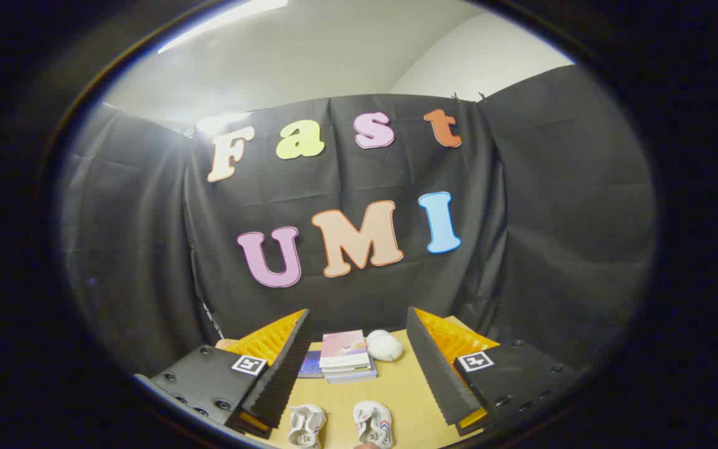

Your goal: Open the storage box then place both shoes into the box .Put the left shoe in first, then the right shoe, with the right side of both shoes facing outward in a uniform manner.

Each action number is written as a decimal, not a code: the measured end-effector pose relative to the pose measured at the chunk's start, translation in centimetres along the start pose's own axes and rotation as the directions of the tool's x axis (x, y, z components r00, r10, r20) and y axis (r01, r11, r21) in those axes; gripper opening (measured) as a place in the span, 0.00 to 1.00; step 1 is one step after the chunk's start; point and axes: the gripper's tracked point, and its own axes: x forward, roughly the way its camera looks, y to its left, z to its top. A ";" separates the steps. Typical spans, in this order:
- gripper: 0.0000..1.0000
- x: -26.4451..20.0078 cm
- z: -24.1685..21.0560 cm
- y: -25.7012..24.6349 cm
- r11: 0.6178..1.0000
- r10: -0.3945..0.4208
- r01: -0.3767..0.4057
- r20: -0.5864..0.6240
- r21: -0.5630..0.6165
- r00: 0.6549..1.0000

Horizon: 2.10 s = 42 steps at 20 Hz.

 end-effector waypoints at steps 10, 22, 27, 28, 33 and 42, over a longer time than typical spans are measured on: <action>0.95 0.9 0.7 -0.6 1.000 -0.011 0.011 0.011 -0.014 1.000; 0.95 1.2 1.2 -1.9 0.999 -0.026 0.026 0.013 -0.024 1.000; 0.95 1.9 0.8 -1.5 1.000 -0.016 0.017 0.010 -0.024 1.000; 0.95 2.1 0.4 -1.1 1.000 -0.010 0.010 0.007 -0.010 1.000; 0.95 2.9 -3.4 2.7 0.990 0.074 -0.070 -0.026 0.123 0.997; 0.99 2.4 -17.7 13.1 0.866 0.329 -0.185 -0.250 0.464 0.911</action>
